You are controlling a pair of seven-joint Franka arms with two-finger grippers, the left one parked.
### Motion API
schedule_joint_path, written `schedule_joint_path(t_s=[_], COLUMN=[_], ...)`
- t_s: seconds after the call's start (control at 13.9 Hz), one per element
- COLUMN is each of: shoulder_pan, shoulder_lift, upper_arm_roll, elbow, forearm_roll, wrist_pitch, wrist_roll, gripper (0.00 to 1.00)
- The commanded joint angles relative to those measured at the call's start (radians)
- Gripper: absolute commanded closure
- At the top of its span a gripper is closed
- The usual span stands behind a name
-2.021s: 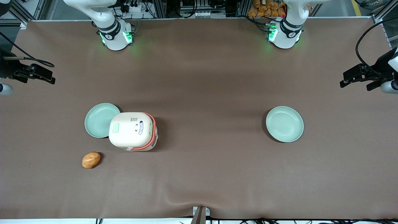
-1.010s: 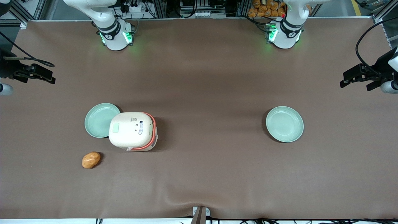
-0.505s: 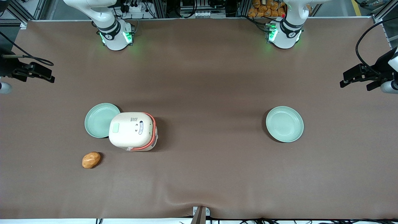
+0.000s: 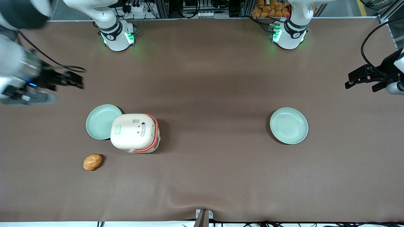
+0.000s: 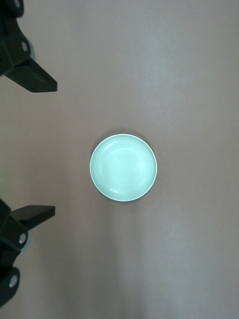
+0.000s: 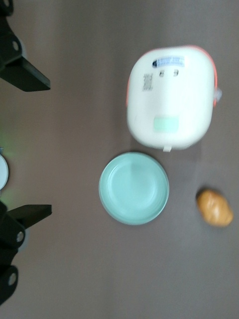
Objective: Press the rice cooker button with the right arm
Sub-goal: 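Move the right gripper toward the front of the white rice cooker, then press the rice cooker's lid button with the right gripper fingertips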
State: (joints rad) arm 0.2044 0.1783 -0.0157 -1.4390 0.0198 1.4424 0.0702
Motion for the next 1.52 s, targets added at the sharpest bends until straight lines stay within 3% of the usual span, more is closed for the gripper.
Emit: schedule_joint_path(t_s=[0.0,0.14,0.36,0.51,0.65,1.44], shoulder_pan=[0.052,0.056,0.058,0.056,0.056,0.041], shoulder_lift=[0.081,0.133,0.203,0.24,0.272,0.328], upper_arm_roll=[-0.006,-0.006,-0.007,-0.007,-0.007,-0.01], elbow=[-0.012,-0.017,-0.017,-0.017,-0.017,-0.018], forearm_roll=[0.005,0.005,0.005,0.006,0.009,0.028], wrist_pitch=[0.044,0.136,0.211,0.23,0.243,0.309], wrist_roll=[0.01,0.011,0.046,0.063,0.088,0.092], gripper=[0.21,0.38,0.78,0.82,0.92,0.92])
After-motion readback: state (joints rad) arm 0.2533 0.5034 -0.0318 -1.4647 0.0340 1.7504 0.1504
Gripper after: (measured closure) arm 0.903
